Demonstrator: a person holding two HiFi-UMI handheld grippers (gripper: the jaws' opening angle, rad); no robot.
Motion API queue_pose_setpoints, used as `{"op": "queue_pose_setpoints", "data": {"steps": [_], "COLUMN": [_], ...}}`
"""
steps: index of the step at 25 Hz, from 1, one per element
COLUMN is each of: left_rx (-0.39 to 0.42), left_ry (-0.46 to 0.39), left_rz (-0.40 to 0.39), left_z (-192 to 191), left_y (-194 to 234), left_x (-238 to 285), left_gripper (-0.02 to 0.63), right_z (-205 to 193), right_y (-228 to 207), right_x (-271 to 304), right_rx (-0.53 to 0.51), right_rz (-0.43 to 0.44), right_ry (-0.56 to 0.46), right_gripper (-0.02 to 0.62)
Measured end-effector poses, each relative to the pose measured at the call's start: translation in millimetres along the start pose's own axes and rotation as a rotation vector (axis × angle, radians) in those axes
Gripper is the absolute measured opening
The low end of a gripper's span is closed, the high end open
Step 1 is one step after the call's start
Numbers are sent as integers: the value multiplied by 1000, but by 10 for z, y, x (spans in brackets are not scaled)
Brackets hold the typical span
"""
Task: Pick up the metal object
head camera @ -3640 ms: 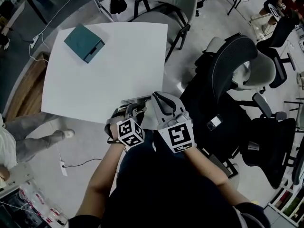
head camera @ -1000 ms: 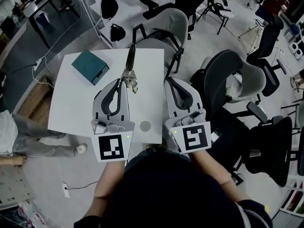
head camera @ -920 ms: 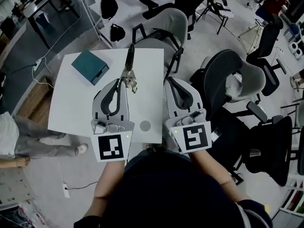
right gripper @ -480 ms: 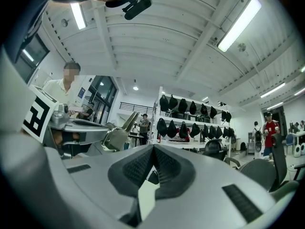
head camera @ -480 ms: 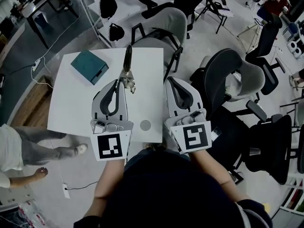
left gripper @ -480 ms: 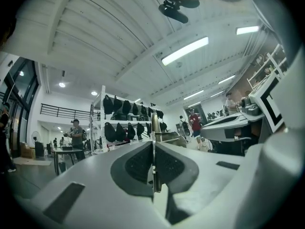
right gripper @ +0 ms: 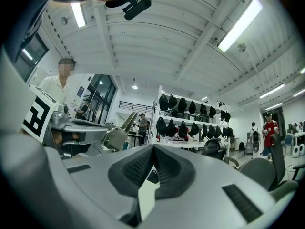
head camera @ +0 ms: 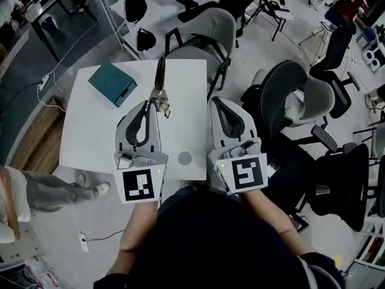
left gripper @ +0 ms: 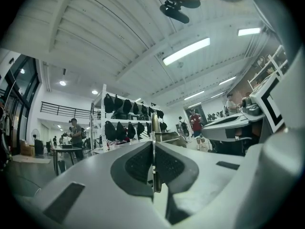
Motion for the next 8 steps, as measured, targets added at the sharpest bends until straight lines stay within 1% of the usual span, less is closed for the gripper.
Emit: {"op": "queue_pose_setpoints", "data": {"steps": [3, 8], "left_rx": [-3, -6], "left_ry": [2, 3], "left_rz": [-2, -3], "left_z": [-11, -28], "left_y": [9, 42], "left_x": [11, 41], "left_gripper": [23, 23], "right_z": [36, 23], "right_y": [-2, -1], "right_x": [24, 68], "right_rx": [-1, 0], "right_rz": [-4, -6], "right_ry": [-27, -27], "right_gripper": [26, 26]}}
Point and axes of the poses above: the fingertips, and each gripper's own axes: x forward along the fingers, y to its left, z out of its top, the point moved 3 cm from there along -x, backward along the fingers, and after that the axes turned 1 degree about -y, right-handed, at the moved point
